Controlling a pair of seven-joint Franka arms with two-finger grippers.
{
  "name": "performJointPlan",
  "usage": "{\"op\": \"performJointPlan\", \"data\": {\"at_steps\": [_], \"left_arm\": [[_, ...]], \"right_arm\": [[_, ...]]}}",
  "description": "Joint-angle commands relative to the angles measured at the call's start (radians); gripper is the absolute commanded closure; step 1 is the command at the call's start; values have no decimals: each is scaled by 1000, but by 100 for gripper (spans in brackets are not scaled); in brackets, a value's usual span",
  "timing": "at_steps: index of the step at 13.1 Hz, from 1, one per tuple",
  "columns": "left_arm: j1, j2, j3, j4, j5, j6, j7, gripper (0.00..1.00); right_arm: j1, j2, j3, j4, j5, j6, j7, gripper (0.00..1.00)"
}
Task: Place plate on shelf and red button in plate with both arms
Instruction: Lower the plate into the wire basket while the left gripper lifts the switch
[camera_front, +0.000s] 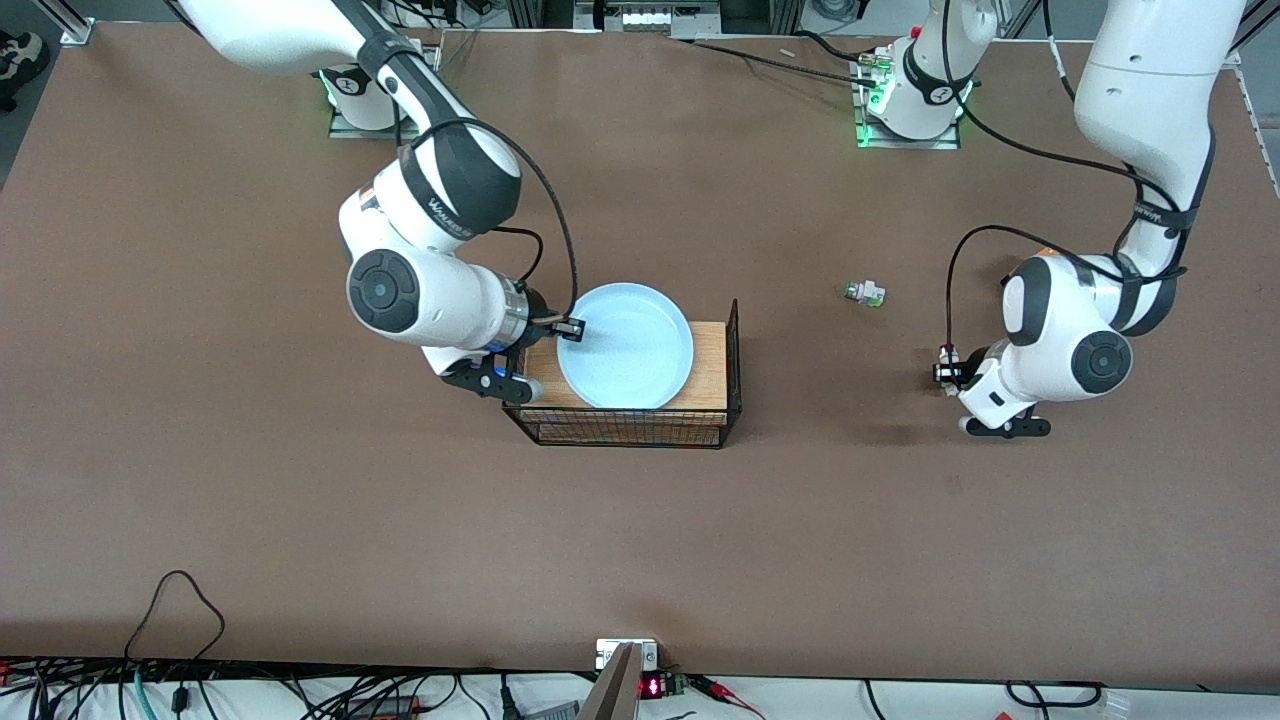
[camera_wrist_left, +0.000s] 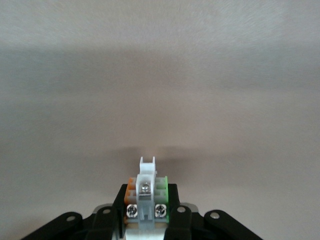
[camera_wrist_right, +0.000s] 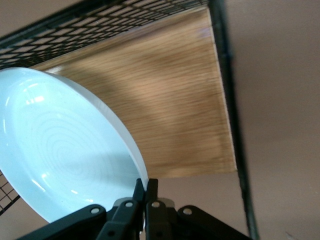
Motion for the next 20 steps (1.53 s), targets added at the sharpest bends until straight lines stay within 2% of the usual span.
{"op": "performJointPlan", "data": {"at_steps": [1,3,5,8,9,10,12,13,15,18,20], "left_arm": [[-3,-88,1,29,-22,-100,17,100],[-4,-117,3,69,-22,-162,16,100],[-4,-125,1,163,-23,-272,13,100],[-4,-127,-25,337,-22,-439,17,100],[-4,-127,-43,387,-22,-491,16,100],[-4,-127,-57,427,-23,-534,11,100],[-4,-133,-83,481,-25,-585,0,100],[-4,-143,-94,492,-24,-591,-1,100],[-4,-162,-135,494,-22,-591,-29,100],[-6,-180,-233,492,-8,-602,-118,100],[-6,-180,-296,495,-7,-604,-190,100]], "right_arm": [[14,-6,0,-37,-21,73,11,100],[31,8,-2,-39,-63,93,12,100],[29,13,0,-38,-64,98,11,96],[19,14,0,-33,-52,94,11,72],[17,13,0,-28,-48,94,11,63],[14,13,0,-25,-48,99,12,46],[6,11,-2,8,-52,128,8,4],[-1,8,0,33,-48,137,-6,0],[-6,7,4,91,-19,128,-8,0],[-12,-15,-3,127,156,107,-2,0],[-50,-45,3,128,169,64,-15,0]]}}
